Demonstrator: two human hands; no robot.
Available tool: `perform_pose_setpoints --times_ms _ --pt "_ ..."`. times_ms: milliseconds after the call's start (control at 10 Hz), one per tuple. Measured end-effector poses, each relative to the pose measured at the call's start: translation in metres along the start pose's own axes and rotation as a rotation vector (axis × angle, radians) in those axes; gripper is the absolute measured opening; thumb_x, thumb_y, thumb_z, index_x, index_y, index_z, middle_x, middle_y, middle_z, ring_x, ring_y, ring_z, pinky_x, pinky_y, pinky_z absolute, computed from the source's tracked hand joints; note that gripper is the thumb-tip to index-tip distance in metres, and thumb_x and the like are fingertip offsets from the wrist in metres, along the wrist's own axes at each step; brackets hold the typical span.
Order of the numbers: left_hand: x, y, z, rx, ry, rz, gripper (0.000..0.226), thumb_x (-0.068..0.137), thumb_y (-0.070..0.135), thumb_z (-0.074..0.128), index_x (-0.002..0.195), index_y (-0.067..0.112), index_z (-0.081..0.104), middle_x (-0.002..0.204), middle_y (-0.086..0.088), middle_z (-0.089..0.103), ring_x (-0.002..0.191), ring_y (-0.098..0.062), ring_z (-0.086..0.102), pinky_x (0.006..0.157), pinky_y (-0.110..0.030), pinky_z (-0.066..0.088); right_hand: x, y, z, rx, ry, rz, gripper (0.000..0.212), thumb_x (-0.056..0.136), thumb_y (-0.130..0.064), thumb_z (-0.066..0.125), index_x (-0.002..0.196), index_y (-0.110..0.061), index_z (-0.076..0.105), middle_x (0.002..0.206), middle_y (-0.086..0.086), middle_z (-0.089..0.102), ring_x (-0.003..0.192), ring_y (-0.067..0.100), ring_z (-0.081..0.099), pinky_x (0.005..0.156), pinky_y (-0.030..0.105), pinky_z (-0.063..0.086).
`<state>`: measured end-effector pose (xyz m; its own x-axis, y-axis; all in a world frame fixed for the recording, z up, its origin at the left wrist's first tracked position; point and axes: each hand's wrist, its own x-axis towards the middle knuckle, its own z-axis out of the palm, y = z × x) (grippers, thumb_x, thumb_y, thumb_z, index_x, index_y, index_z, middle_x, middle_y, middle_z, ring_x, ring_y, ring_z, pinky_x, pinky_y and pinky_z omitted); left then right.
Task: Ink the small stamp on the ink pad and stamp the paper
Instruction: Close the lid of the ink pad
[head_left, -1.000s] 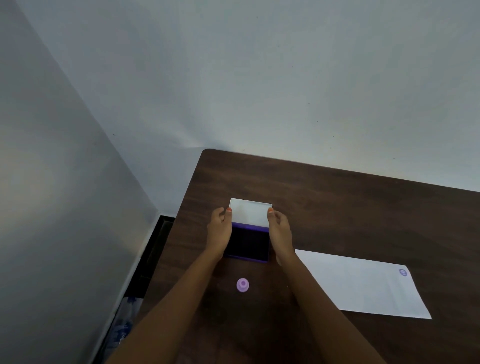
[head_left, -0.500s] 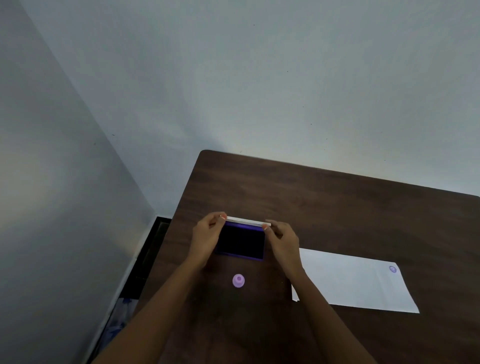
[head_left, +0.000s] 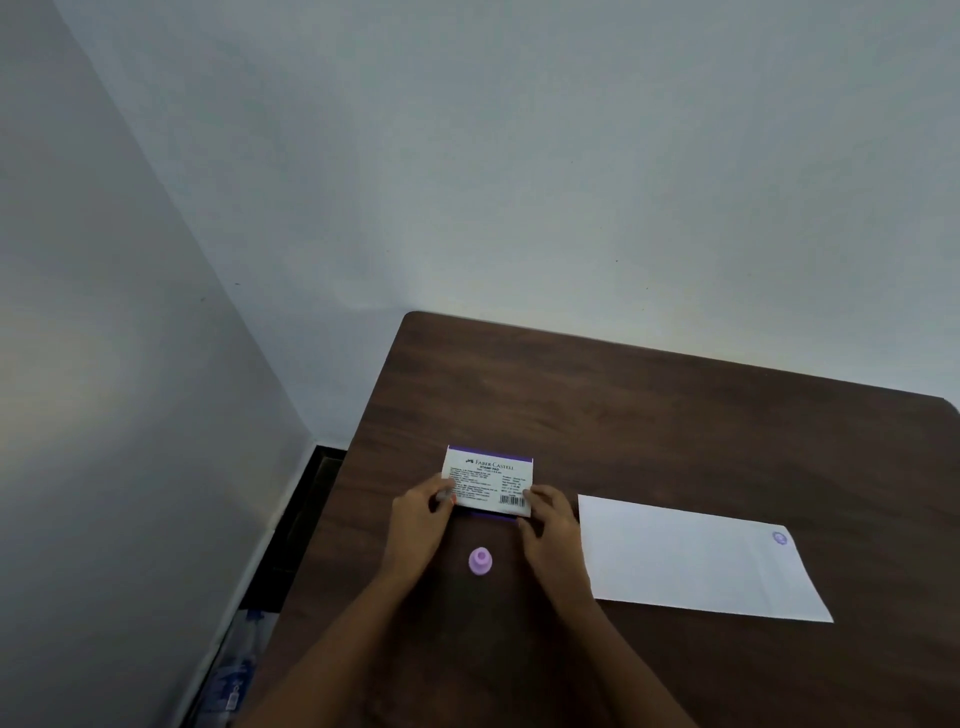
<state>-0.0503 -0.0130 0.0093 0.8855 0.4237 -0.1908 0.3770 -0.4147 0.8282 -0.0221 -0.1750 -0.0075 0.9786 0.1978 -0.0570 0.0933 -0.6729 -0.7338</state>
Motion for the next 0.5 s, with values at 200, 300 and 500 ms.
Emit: perform_pose_setpoints --times_ms 200,300,500 --pt "-0.001 -0.008 0.006 0.045 0.007 0.030 0.029 0.089 0.007 0.055 0.117 0.003 0.057 0.125 -0.015 0.059 0.113 -0.022 0.056 0.091 -0.020 0.037 -0.013 0.007 0.009 -0.215 -0.015 -0.141 0.045 0.084 0.001 0.054 0.127 -0.003 0.044 0.137 0.019 0.044 0.128 0.029 0.040 0.102 0.031 0.037" --pt "-0.003 -0.011 0.008 0.168 0.003 0.081 0.031 0.090 0.008 0.052 0.121 0.005 0.054 0.132 -0.014 0.053 0.121 -0.023 0.049 0.100 -0.027 0.036 -0.017 0.004 0.009 -0.339 0.012 -0.194 0.053 0.065 0.008 0.070 0.116 0.002 0.054 0.119 0.025 0.060 0.108 0.037 0.058 0.082 0.043 0.055" --pt "-0.001 -0.006 0.016 0.417 0.047 0.220 0.043 0.092 0.017 0.048 0.134 0.011 0.037 0.146 -0.011 0.035 0.136 -0.021 0.028 0.110 -0.033 0.024 -0.004 -0.004 -0.003 -0.267 0.116 -0.172 0.024 0.085 -0.005 0.054 0.109 -0.003 0.057 0.122 0.016 0.057 0.115 0.028 0.051 0.097 0.039 0.043"
